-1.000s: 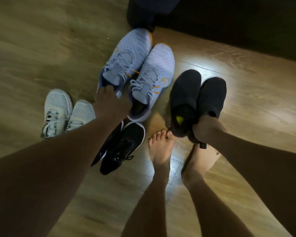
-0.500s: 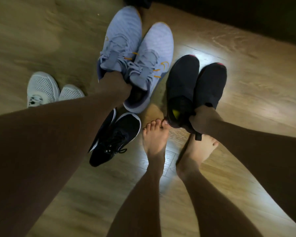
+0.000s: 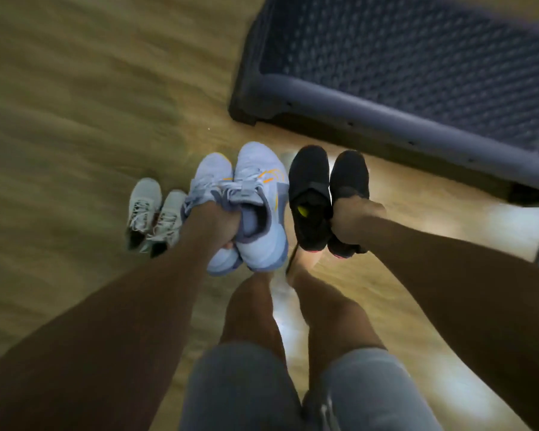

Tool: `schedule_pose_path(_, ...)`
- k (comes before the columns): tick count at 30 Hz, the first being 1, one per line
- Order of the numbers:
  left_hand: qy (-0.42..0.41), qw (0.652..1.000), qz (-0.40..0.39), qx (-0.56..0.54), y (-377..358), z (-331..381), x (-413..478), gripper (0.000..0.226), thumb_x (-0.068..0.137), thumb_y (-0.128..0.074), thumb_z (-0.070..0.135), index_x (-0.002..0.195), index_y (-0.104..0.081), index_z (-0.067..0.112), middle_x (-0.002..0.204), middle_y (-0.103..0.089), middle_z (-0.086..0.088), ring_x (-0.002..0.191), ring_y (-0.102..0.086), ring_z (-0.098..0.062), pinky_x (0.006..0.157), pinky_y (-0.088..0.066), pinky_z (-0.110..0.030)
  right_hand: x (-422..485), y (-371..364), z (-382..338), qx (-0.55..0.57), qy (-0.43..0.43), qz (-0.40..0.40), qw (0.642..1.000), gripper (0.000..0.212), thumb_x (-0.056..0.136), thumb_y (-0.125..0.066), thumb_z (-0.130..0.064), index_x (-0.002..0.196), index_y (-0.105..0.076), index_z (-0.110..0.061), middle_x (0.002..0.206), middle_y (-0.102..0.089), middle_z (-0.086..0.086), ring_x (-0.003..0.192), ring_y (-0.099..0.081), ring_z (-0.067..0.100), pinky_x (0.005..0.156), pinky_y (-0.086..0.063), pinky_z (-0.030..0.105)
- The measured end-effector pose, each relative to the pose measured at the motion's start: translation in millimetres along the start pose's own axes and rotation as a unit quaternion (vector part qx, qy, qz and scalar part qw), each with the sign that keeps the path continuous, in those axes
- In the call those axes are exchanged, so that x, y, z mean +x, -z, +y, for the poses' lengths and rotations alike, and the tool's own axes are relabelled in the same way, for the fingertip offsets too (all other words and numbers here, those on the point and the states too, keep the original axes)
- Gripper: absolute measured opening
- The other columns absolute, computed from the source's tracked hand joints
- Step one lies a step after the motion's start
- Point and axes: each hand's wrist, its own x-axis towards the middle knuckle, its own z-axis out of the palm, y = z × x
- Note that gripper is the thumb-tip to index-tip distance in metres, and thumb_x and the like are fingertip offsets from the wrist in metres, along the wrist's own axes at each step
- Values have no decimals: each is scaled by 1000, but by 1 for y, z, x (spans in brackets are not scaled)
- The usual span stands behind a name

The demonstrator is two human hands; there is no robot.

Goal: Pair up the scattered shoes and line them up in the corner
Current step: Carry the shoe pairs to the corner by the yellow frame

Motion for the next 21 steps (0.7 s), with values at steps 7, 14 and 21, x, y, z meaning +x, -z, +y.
schedule_pose_path(7, -17, 978, 208, -4, 123, 4, -136, 34, 77, -55, 44, 97, -65, 18, 94, -71, -7, 92, -68, -29, 78, -50, -33, -171, 111, -34, 15, 67, 138, 988, 16, 91, -48, -20, 85, -63, -18, 83, -63, 4, 75, -61, 25, 75, -56, 39)
schedule_pose_path(14, 80, 951, 284, -92, 165, -6, -223, 46, 78, -49, 58, 103, -67, 24, 103, -70, -1, 104, -64, -25, 87, -48, -31, -263, 167, -40, -26, 185, 261, 947, 20, 96, -43, -25, 89, -60, -18, 80, -59, 1, 74, -60, 23, 67, -52, 35)
schedule_pose_path(21, 195, 908, 334, -164, 137, -40, -318, 45, 73, -38, 62, 91, -61, 28, 102, -68, 5, 105, -62, -22, 84, -48, -30, -310, 162, -63, -99, 287, 303, 903, 23, 94, -41, -28, 87, -62, -22, 77, -60, -1, 71, -61, 21, 69, -55, 38)
